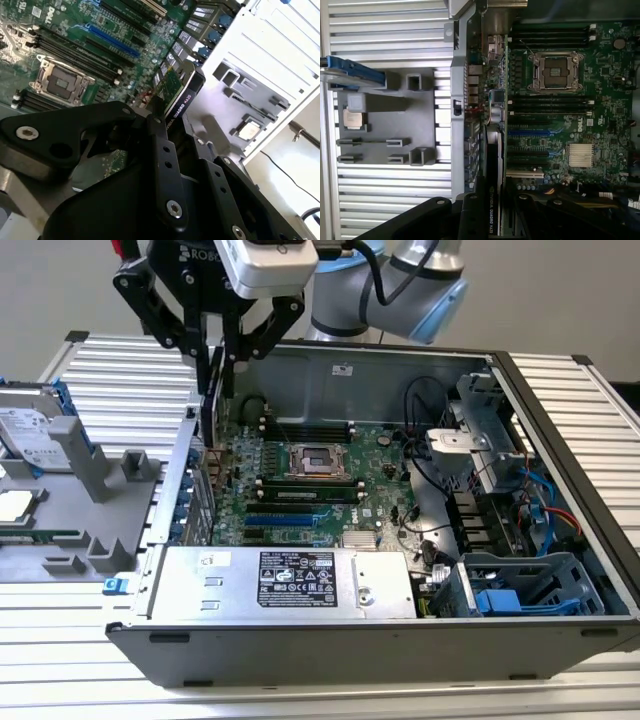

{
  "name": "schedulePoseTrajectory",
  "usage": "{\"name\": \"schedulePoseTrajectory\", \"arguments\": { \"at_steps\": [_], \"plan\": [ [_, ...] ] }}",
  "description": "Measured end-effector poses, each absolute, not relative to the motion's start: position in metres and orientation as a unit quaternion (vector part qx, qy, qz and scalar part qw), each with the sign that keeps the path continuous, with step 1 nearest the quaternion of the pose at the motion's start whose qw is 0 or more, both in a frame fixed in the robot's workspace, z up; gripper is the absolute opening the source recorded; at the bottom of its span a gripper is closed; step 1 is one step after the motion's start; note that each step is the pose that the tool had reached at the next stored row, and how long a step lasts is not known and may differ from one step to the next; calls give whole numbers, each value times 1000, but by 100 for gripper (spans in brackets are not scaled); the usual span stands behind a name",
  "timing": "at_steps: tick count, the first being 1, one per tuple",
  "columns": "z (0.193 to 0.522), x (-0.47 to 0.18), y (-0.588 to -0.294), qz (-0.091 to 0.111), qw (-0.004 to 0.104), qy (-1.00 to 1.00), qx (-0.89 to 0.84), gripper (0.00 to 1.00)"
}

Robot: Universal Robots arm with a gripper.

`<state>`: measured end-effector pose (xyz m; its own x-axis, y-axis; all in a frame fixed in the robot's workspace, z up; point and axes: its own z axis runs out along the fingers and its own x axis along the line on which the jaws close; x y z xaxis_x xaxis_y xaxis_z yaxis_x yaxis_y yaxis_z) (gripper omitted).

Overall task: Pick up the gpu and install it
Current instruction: 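Pick up the gpu and move the gpu toward the slot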

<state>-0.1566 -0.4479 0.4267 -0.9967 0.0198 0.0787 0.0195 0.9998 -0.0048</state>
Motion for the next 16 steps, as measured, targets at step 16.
{"name": "schedulePoseTrajectory", "arguments": {
  "at_steps": [16],
  "plan": [
    [427, -142, -448, 2, 33, -999, -2, 0]
  ]
}}
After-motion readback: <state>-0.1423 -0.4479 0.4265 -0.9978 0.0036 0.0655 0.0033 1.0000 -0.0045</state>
